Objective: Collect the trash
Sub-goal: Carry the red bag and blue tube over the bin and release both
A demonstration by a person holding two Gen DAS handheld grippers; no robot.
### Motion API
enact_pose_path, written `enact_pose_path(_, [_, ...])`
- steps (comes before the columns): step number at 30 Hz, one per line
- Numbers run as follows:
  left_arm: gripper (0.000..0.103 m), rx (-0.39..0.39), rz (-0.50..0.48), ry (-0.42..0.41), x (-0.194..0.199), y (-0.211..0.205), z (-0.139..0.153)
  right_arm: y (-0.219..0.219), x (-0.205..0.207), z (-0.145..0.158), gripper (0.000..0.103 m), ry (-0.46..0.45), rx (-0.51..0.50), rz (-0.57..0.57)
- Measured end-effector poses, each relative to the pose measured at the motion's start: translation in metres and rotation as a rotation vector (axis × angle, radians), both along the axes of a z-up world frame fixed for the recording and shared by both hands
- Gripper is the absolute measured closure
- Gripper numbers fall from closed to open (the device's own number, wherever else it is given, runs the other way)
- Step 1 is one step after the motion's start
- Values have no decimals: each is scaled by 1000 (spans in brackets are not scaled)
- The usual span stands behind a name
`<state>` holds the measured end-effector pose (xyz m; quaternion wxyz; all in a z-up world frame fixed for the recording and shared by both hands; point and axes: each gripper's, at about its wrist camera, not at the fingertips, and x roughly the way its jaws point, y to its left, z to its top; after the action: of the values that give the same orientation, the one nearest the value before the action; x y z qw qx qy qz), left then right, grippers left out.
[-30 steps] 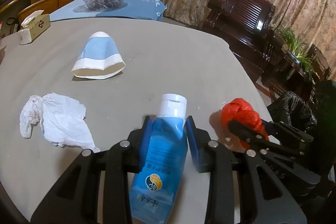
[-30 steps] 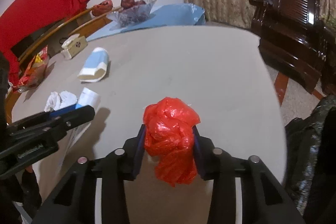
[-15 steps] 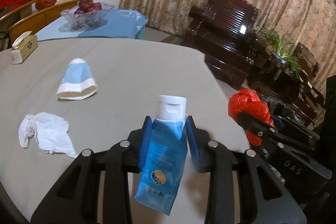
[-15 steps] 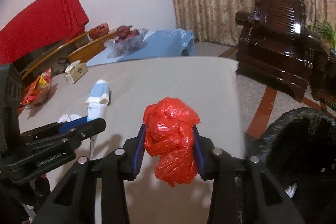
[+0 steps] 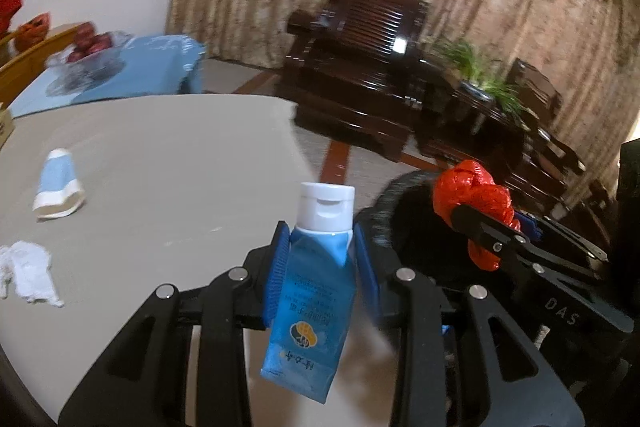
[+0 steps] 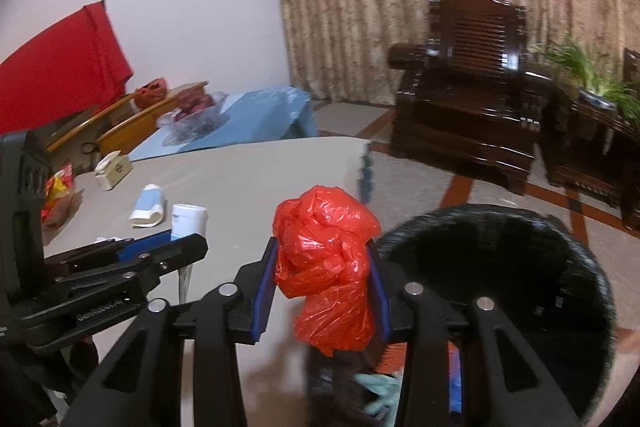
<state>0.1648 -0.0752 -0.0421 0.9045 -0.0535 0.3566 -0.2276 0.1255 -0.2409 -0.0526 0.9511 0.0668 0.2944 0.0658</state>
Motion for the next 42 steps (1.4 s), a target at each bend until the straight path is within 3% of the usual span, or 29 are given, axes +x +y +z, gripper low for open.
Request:
enact_pose_path(15, [71, -16, -190, -39, -5, -129, 7, -111, -42, 3, 63, -14, -12, -205])
enact_pose_path(30, [71, 4, -282, 27, 11, -195, -36, -172, -52, -34, 62, 55, 8, -303])
enact_pose_path(33, [68, 11, -296, 40, 13, -197, -44, -177, -53, -42, 55, 72, 4, -319])
enact_pose_path(35, [46, 6, -285, 46, 14, -193, -44, -178, -54, -44, 48, 80, 0, -324])
enact_pose_path(36, [35, -1, -271, 46, 15, -190, -44, -178, -54, -45, 39, 82, -1, -327])
enact_pose_path(37, [33, -2, -264, 46, 15, -187, -45, -179, -55, -46, 27, 82, -4, -337])
enact_pose_path(42, [25, 6, -222, 44, 18, -169, -43, -181, -64, -46, 7, 69, -1, -362])
